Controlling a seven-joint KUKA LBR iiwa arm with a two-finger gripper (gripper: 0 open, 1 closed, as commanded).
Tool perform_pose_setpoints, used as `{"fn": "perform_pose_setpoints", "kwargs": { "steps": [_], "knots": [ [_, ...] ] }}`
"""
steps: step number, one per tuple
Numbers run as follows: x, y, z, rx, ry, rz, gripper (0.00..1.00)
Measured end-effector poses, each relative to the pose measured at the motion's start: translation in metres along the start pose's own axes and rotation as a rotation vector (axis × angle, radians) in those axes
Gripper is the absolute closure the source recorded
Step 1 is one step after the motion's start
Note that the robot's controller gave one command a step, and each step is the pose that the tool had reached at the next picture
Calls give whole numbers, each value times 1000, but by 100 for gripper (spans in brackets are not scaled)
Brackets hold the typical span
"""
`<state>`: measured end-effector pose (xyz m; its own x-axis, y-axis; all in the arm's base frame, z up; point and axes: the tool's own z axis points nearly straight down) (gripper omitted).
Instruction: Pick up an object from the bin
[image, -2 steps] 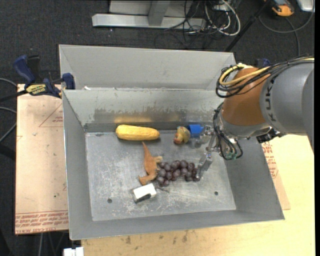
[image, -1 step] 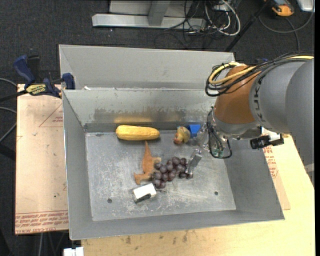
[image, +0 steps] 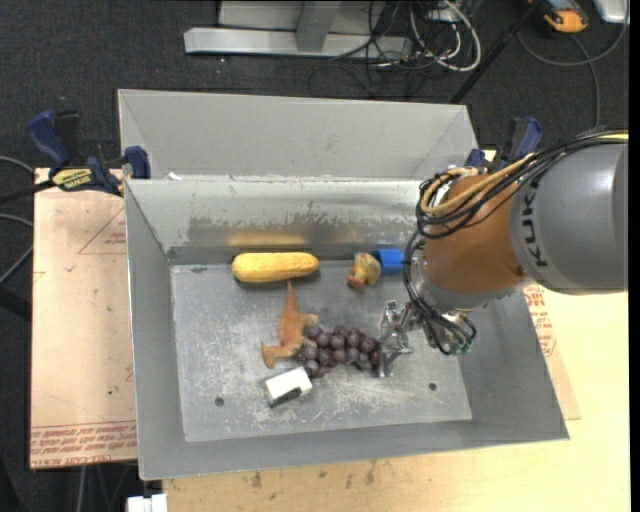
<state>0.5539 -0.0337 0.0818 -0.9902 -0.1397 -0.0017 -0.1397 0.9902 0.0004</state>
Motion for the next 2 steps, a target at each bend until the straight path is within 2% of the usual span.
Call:
{"fn": "perform_pose_setpoints", "kwargs": {
  "steps": [1,2],
  "knots": [
    [0,0,0,0,0,-1,100],
    [-5,-8,-187,2,-9,-7,100]
  ]
}}
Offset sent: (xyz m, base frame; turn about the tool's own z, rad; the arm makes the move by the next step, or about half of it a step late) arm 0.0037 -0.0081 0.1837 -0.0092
